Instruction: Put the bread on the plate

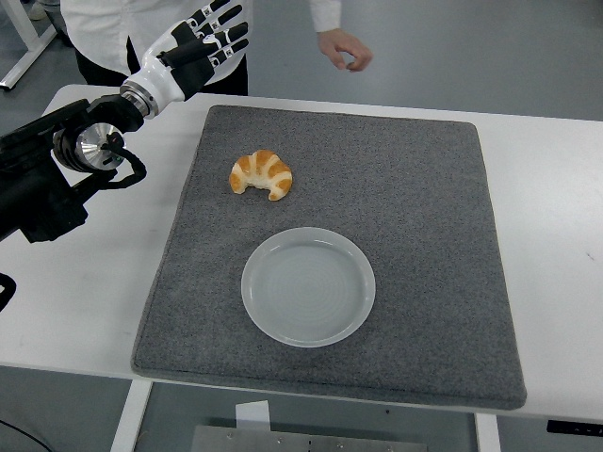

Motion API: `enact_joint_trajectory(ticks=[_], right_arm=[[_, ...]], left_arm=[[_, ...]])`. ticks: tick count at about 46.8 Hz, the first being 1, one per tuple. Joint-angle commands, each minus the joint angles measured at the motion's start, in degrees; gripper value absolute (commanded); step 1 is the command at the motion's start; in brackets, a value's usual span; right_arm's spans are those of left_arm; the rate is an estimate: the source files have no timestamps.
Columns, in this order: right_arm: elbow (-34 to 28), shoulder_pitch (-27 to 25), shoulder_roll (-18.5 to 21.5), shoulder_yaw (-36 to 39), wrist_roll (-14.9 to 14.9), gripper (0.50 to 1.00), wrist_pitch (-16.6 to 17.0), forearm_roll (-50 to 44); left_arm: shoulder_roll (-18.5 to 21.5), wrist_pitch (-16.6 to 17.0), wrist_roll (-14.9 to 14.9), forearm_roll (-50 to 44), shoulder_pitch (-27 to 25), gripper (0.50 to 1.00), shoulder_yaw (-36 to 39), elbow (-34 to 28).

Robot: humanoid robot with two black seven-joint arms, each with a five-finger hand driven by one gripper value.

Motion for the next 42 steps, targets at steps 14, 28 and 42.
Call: enact_joint_trajectory(ticks=[14, 28, 42], right_arm=[[0.00, 0.00, 0.00, 0.00, 0.00, 0.952, 0.00, 0.02], [0.00, 0.00, 0.00, 0.00, 0.00, 0.952, 0.00, 0.02], [0.00, 0.00, 0.00, 0.00, 0.00, 0.952, 0.00, 0.02]], left_arm=[[0.00, 0.00, 0.00, 0.00, 0.34, 0.992, -0.08, 0.08], [0.00, 0.00, -0.09, 0.00, 0.43, 0.992, -0.17, 0.17], [0.18, 0.09, -0.09, 0.18, 0.43, 0.992, -0.25, 0.96]])
